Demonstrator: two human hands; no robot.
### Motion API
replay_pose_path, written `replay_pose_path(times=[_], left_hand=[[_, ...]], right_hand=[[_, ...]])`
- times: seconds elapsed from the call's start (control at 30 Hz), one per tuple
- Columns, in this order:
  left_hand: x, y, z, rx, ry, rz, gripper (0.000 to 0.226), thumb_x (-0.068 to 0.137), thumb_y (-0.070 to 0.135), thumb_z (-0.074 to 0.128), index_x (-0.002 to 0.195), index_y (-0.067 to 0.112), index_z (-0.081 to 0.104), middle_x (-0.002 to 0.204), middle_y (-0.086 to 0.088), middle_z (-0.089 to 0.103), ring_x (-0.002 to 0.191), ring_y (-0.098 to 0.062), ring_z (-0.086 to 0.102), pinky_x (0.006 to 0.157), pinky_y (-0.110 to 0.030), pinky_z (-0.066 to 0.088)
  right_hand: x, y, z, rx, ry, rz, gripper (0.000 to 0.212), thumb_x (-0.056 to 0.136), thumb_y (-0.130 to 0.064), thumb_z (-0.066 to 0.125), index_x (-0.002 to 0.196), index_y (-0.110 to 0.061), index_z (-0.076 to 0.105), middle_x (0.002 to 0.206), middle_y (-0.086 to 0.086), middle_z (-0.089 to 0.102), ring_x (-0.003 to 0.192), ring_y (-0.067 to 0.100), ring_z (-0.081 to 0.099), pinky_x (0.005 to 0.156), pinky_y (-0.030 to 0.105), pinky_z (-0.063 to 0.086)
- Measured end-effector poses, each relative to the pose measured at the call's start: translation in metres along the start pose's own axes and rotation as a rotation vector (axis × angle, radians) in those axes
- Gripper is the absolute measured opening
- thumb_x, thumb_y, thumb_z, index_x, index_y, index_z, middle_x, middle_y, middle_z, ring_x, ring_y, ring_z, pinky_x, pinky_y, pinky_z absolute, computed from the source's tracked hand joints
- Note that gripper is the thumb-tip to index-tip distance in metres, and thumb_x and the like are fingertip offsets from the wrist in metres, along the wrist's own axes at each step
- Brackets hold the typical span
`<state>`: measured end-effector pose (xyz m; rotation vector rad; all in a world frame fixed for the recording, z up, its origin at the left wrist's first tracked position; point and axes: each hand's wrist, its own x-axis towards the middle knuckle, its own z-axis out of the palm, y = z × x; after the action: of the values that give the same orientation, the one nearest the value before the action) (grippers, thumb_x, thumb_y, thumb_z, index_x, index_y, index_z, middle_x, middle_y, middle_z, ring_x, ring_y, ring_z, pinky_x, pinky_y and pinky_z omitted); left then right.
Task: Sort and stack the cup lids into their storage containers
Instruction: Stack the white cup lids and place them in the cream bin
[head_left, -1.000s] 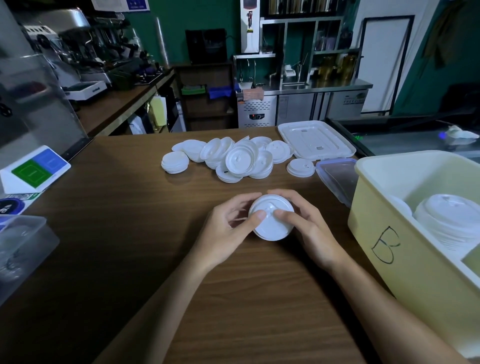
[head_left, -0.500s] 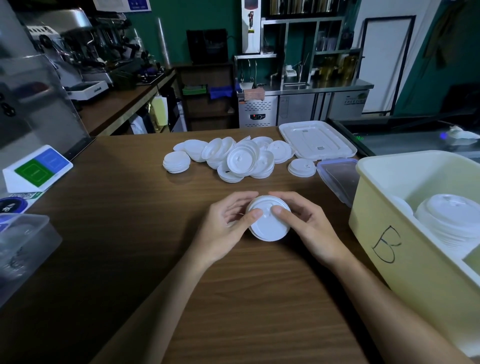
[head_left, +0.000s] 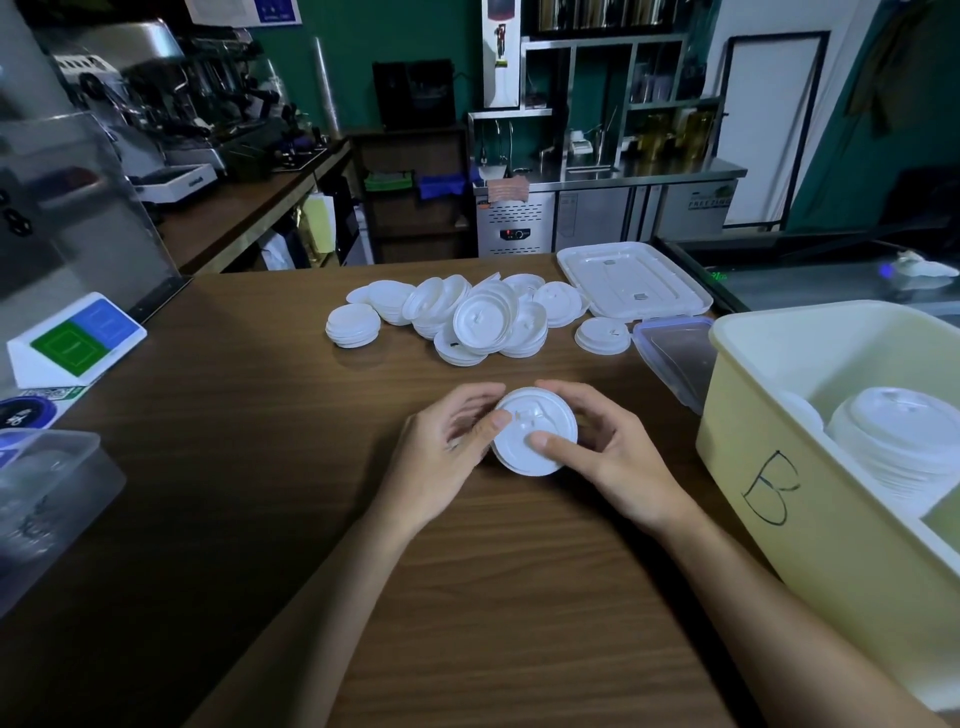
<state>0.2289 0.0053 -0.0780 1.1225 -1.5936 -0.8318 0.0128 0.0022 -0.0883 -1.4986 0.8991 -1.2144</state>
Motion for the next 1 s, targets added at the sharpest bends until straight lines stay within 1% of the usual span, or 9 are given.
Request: replay_pose_path(times=[0.13,0.23,0.33,0.5,0.6,0.67,0.73,0.8,1.0], left_hand=[[0.006,-0.016,-0.026,0.371,0.135,0.051,0.021,0.097,0.037,0.071,0.115,0.027,0.075,0.113,0.022,0.073,0.111,0.004,0.065,0.1,-0.025,0.051],[0.001,-0.029,-0.038,0.551,0.014,0.052,0.036,0.077,0.054,0.085,0.104,0.032,0.077,0.117,0.023,0.068,0.114,0.0,0.059,0.1,-0.023,0.047],[0.0,-0.033,-0.036,0.64,-0.058,0.056,0.048,0.068,0.069,0.082,0.102,0.035,0.079,0.125,0.023,0.066,0.115,-0.003,0.057,0.099,-0.025,0.046],[0.002,-0.036,-0.033,0.62,-0.07,0.15,0.016,0.089,0.026,0.082,0.104,0.02,0.083,0.128,0.006,0.073,0.131,-0.015,0.062,0.112,-0.034,0.045],[0.003,-0.036,-0.03,0.608,-0.045,0.173,0.014,0.087,0.013,0.084,0.101,0.011,0.083,0.112,0.005,0.079,0.113,-0.01,0.07,0.118,-0.029,0.037],[0.004,-0.033,-0.03,0.573,-0.028,0.143,0.012,0.084,0.007,0.085,0.095,0.012,0.083,0.105,0.008,0.079,0.101,-0.002,0.07,0.11,-0.016,0.041],[0.003,-0.03,-0.028,0.564,-0.027,0.113,0.011,0.081,0.003,0.086,0.087,0.012,0.082,0.102,0.011,0.078,0.098,0.0,0.068,0.091,-0.01,0.047],[0.003,-0.029,-0.026,0.539,-0.012,0.084,0.014,0.078,0.001,0.088,0.08,0.011,0.079,0.099,0.011,0.077,0.095,0.0,0.068,0.084,-0.004,0.043],[0.003,-0.025,-0.021,0.437,0.08,-0.02,0.027,0.065,0.011,0.098,0.068,0.01,0.071,0.092,0.009,0.076,0.086,-0.006,0.07,0.079,-0.019,0.052]], right_hand=[[0.001,-0.002,-0.006,0.026,0.089,-0.005,0.049,0.085,-0.016,0.084,0.131,-0.018,0.069,0.124,-0.001,0.076,0.118,0.014,0.07,0.102,0.027,0.053],[0.002,0.0,-0.008,0.007,0.133,-0.008,0.046,0.087,-0.01,0.083,0.13,-0.018,0.069,0.123,-0.001,0.076,0.117,0.013,0.07,0.102,0.026,0.052],[0.004,0.002,-0.008,-0.01,0.178,-0.004,0.045,0.087,-0.012,0.085,0.128,-0.022,0.07,0.123,-0.002,0.076,0.118,0.014,0.069,0.105,0.03,0.051],[0.004,0.003,-0.007,-0.015,0.204,-0.015,0.044,0.087,-0.011,0.085,0.127,-0.023,0.07,0.122,-0.003,0.076,0.119,0.013,0.069,0.107,0.031,0.051],[0.005,0.004,-0.007,-0.022,0.204,-0.02,0.045,0.087,-0.012,0.086,0.127,-0.024,0.07,0.123,-0.002,0.075,0.12,0.014,0.068,0.108,0.031,0.051],[0.005,0.004,-0.007,-0.022,0.204,-0.023,0.044,0.087,-0.012,0.086,0.126,-0.024,0.07,0.123,-0.002,0.075,0.12,0.014,0.068,0.108,0.031,0.051],[0.004,0.005,-0.008,-0.029,0.202,-0.03,0.044,0.087,-0.011,0.085,0.126,-0.025,0.07,0.123,-0.002,0.075,0.119,0.015,0.068,0.107,0.032,0.051],[0.004,0.005,-0.008,-0.043,0.188,-0.039,0.045,0.088,-0.012,0.085,0.127,-0.027,0.069,0.124,-0.002,0.074,0.119,0.016,0.068,0.107,0.032,0.051],[0.004,0.003,-0.007,-0.059,0.162,-0.059,0.046,0.092,-0.012,0.082,0.133,-0.028,0.068,0.127,-0.006,0.074,0.122,0.014,0.067,0.107,0.027,0.049]])
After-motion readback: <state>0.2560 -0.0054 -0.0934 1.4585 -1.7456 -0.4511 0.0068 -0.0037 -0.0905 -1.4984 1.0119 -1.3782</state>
